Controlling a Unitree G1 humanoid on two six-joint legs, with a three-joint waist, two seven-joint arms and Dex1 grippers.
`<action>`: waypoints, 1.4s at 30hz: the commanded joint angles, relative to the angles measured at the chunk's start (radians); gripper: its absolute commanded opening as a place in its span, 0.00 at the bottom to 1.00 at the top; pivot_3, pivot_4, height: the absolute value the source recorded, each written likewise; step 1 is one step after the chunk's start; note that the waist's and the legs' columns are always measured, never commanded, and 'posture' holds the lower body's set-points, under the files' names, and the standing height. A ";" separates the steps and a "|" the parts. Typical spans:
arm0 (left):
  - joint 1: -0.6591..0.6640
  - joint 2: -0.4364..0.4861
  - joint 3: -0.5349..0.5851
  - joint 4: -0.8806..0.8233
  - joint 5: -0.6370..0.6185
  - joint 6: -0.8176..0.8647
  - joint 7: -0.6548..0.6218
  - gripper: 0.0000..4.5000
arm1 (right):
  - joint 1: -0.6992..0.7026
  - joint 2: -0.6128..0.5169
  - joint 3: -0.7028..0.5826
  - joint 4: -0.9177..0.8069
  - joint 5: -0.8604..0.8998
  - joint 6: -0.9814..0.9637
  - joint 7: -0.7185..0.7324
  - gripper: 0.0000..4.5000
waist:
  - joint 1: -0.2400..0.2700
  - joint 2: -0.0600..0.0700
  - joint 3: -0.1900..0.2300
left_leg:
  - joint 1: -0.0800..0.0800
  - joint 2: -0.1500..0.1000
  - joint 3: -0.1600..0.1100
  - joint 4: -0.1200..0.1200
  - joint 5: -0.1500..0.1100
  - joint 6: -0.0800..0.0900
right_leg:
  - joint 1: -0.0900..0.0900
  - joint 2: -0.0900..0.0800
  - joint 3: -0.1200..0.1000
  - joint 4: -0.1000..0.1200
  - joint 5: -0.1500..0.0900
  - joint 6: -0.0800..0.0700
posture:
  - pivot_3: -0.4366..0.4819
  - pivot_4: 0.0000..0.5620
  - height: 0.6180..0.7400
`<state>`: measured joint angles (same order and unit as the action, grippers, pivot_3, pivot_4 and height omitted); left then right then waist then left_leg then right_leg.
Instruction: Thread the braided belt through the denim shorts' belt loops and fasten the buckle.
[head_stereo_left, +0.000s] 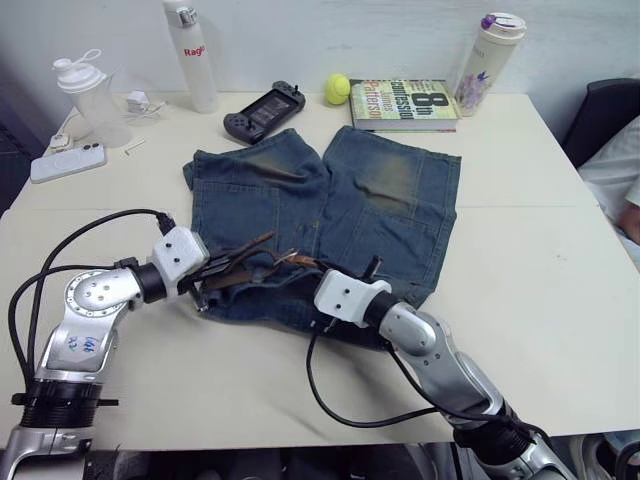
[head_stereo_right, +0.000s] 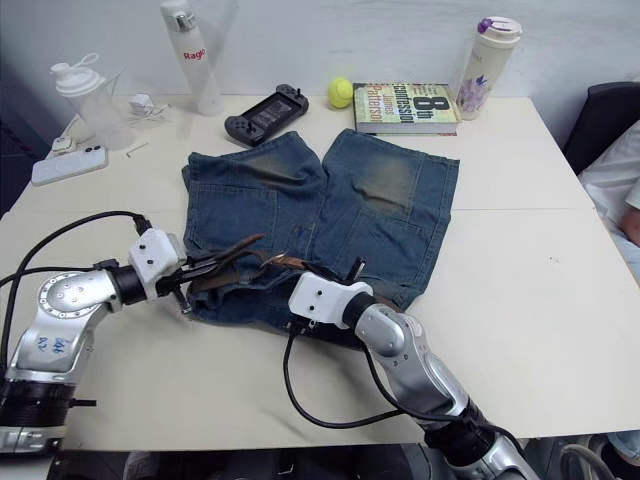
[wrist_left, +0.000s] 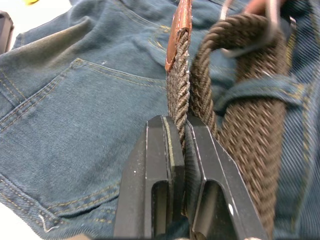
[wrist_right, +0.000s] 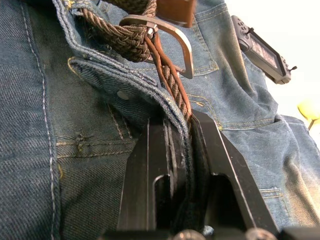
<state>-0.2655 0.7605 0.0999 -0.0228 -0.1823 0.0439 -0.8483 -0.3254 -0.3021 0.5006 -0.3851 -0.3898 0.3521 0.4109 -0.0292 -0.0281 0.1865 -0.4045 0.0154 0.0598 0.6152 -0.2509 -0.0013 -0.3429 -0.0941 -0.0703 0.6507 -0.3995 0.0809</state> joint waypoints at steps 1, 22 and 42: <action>0.021 0.036 0.010 0.005 -0.002 -0.047 -0.053 0.00 | -0.035 0.014 -0.018 -0.017 -0.008 -0.014 0.007 0.01 | 0.000 0.000 0.000 | 0.000 0.000 0.000 0.000 0.000 0.000 | 0.000 0.000 0.000 0.000 0.000 0.000 | 0.48 0.27 1.00; -0.177 0.176 -0.075 0.190 0.125 -0.261 -0.216 0.00 | -0.194 -0.024 0.015 0.134 -0.045 -0.168 0.163 0.01 | 0.001 0.000 0.000 | 0.000 0.000 0.000 0.005 0.000 0.001 | -0.001 0.000 -0.001 0.006 0.000 0.000 | 0.48 0.27 1.00; -0.419 0.231 -0.192 0.348 0.262 -0.524 -0.280 0.00 | -0.211 -0.019 0.004 0.144 -0.068 -0.188 0.189 0.01 | 0.000 0.000 0.000 | -0.001 0.001 0.000 0.010 -0.001 0.002 | -0.002 0.000 -0.006 0.009 0.000 0.000 | 0.48 0.27 1.00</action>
<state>-0.6618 0.9700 -0.0994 0.3283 0.0817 -0.4657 -1.1238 -0.5177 -0.3337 0.5121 -0.2207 -0.4541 0.1812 0.5980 -0.0291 -0.0281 0.1865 -0.4060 0.0164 0.0595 0.6258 -0.2518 0.0006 -0.3445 -0.0945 -0.0760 0.6601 -0.3995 0.0809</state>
